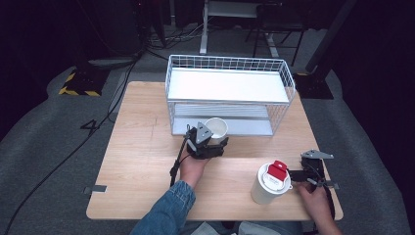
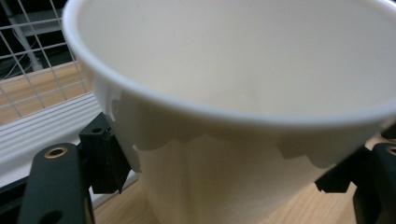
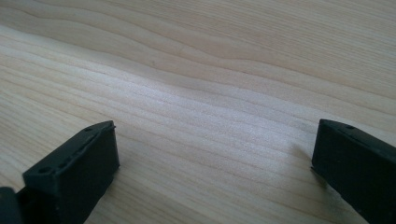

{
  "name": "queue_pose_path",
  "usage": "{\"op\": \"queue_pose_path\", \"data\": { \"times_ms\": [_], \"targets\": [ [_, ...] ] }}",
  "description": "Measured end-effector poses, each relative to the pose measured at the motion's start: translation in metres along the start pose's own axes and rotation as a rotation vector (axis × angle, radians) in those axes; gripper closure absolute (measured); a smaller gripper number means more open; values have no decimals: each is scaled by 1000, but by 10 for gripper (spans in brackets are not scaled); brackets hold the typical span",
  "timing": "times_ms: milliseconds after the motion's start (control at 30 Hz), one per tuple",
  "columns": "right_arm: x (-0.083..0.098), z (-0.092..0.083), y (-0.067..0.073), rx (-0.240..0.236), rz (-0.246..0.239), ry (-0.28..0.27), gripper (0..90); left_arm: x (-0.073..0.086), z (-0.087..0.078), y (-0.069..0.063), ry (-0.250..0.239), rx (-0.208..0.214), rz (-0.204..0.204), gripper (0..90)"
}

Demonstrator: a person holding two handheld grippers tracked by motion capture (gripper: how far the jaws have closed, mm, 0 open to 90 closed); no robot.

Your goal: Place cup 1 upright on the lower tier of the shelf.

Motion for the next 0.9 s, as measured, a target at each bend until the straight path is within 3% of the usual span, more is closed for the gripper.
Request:
{"op": "queue_pose_path", "data": {
  "times_ms": [200,300,467,567,667,900],
  "targets": [
    [0,0,0,0,1,0,6,-9,12,4,3,-14,10,224],
    [0,0,0,0,1,1,6,-9,18,5,11,-14,-4,224],
    [0,0,0,0,1,1,6,-12,28,6,19,-36,3,224],
    [0,0,0,-1,1,1,6,-12,35,9,9,-59,9,224],
    [0,0,0,-1,1,1,6,-9,43,12,30,-95,12,223],
    [0,0,0,-1,1,1,7,-12,57,21,36,-116,40,223]
  ]
}}
Point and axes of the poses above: each handheld gripper's, and its own axes: z roughly forward along the jaws, x roughly out of its underside, y roughly to its left, the point moved 7 cm from there along z, roughly forward along the jaws, and after that the axes turned 9 degrees about -y, right-handed, at the moved point
